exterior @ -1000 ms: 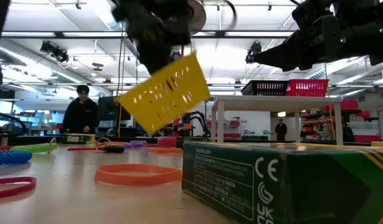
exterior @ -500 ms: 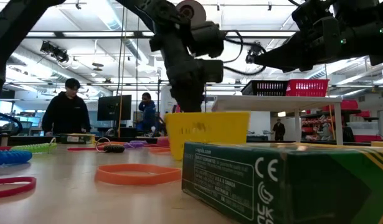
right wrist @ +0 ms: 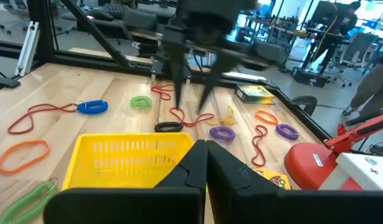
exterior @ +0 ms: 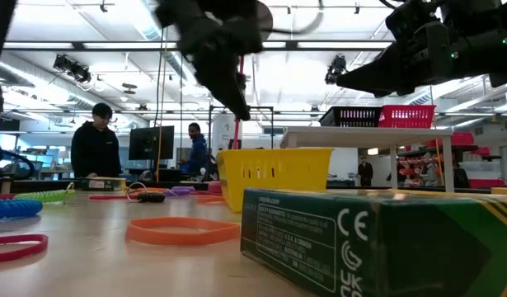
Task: Pick & Place Office Desk Supplies
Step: Put the yellow bin on the shelf
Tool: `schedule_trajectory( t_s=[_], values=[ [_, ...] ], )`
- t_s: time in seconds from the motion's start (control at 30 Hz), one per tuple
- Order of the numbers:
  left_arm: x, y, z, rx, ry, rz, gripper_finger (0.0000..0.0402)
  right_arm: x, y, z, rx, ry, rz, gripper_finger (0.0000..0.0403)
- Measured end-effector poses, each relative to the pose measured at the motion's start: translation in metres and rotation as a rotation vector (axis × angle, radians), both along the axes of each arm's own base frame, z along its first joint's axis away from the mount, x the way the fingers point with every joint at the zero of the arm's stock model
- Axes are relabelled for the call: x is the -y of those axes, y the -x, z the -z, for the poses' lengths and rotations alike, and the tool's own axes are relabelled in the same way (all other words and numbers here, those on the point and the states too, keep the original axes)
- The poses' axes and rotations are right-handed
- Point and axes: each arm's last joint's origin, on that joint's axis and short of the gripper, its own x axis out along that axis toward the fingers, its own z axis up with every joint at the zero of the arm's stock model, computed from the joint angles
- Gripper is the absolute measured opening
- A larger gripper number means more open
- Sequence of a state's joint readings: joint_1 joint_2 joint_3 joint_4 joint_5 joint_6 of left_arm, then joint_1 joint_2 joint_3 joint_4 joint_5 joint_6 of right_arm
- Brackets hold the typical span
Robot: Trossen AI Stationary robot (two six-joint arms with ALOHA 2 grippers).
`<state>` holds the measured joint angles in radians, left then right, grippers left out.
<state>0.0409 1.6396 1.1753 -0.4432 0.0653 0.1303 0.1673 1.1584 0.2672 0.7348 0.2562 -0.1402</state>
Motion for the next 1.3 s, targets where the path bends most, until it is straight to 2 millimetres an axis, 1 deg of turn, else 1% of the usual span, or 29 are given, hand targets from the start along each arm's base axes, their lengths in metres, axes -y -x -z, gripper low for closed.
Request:
schedule_trajectory(
  t_s=[0.17,0.33,0.43,0.57,0.67,0.77,0.83,1.0,1.07,1.17,1.3],
  values=[
    [0.013,0.044,0.034,0.318,0.076,-0.064,0.0058,0.000,-0.001,0.001,-0.036,-0.004,0.014,0.0007],
    [0.016,0.082,0.065,0.635,0.131,-0.142,0.0026,-0.001,-0.012,-0.008,-0.139,-0.066,0.058,0.0004],
    [0.014,0.103,0.076,0.799,0.118,-0.181,0.0016,-0.003,-0.019,-0.018,-0.214,-0.110,0.078,0.0006],
    [0.012,0.126,0.086,0.906,0.094,-0.248,0.0013,-0.011,-0.033,-0.025,-0.339,-0.116,0.112,0.0006],
    [0.010,0.134,0.088,0.930,0.080,-0.281,0.0013,-0.020,-0.048,-0.027,-0.426,-0.116,0.118,0.0007],
    [0.010,0.135,0.088,0.932,0.079,-0.282,0.0013,-0.030,-0.066,-0.027,-0.501,-0.117,0.118,0.0016],
    [0.011,0.135,0.089,0.921,0.078,-0.281,0.0013,-0.037,-0.080,-0.031,-0.547,-0.121,0.113,0.0032],
    [0.011,0.135,0.092,0.893,0.066,-0.275,0.0014,-0.054,-0.106,-0.035,-0.745,-0.089,0.128,0.0080],
    [0.011,0.135,0.093,0.879,0.068,-0.270,0.0014,-0.061,-0.119,-0.037,-0.799,-0.090,0.123,0.0099],
    [0.011,0.135,0.093,0.881,0.069,-0.270,0.0014,-0.073,-0.137,-0.032,-0.883,-0.070,0.106,0.0125],
    [0.011,0.135,0.093,0.885,0.071,-0.273,0.0014,-0.086,-0.159,-0.022,-0.938,-0.075,0.065,0.0150]
  ],
)
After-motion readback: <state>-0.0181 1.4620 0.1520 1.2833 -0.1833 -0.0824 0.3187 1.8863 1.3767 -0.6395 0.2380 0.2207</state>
